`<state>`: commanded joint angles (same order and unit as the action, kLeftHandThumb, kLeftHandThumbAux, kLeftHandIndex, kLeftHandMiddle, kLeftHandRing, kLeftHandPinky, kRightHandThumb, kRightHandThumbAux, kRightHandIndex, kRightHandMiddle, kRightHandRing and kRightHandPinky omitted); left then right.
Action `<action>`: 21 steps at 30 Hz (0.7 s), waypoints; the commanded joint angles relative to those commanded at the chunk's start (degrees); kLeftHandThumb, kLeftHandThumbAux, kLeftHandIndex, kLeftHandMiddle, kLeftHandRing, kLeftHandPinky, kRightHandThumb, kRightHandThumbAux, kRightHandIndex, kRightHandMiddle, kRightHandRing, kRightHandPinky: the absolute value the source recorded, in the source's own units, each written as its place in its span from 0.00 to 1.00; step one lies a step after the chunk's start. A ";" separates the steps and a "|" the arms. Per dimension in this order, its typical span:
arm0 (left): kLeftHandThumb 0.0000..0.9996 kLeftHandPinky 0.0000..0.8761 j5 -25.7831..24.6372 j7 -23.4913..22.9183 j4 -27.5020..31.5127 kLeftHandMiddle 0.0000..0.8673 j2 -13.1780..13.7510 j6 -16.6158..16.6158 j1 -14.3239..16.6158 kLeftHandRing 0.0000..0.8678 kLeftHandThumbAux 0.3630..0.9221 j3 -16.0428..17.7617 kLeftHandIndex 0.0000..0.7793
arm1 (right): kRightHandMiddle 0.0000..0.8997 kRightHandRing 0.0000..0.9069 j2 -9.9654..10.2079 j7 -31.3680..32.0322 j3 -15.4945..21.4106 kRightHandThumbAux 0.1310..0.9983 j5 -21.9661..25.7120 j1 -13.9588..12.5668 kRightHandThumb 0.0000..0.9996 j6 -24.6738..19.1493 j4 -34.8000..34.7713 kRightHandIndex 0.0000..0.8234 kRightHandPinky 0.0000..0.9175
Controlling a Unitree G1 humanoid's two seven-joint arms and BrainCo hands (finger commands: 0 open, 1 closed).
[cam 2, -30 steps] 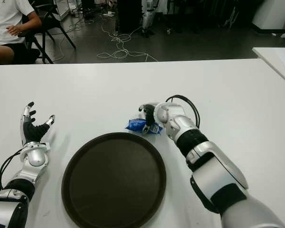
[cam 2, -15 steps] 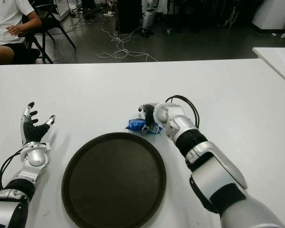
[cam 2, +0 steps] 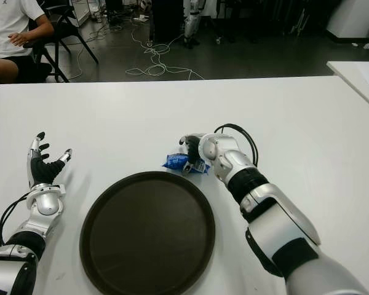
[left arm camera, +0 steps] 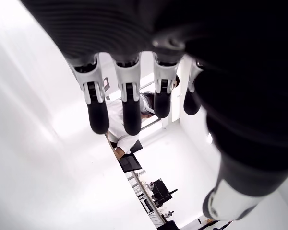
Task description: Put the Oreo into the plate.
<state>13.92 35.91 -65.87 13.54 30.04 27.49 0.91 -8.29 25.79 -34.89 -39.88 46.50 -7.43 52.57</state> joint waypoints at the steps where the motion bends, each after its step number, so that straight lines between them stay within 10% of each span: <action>1: 0.22 0.26 0.01 -0.02 -0.01 0.15 0.02 0.00 0.00 0.18 0.73 -0.01 0.14 | 0.11 0.08 -0.03 0.04 -0.02 0.75 -0.01 -0.01 0.00 -0.07 -0.09 0.09 0.00; 21: 0.25 0.24 -0.45 -0.20 0.04 0.13 -0.11 0.11 -0.05 0.16 0.73 0.33 0.14 | 0.12 0.09 -0.89 0.72 -0.45 0.75 0.17 -1.36 0.00 -1.87 -3.38 0.10 0.00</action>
<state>13.47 35.72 -65.82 13.43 30.15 27.44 1.25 -9.18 26.51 -35.34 -39.71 45.15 -9.30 49.19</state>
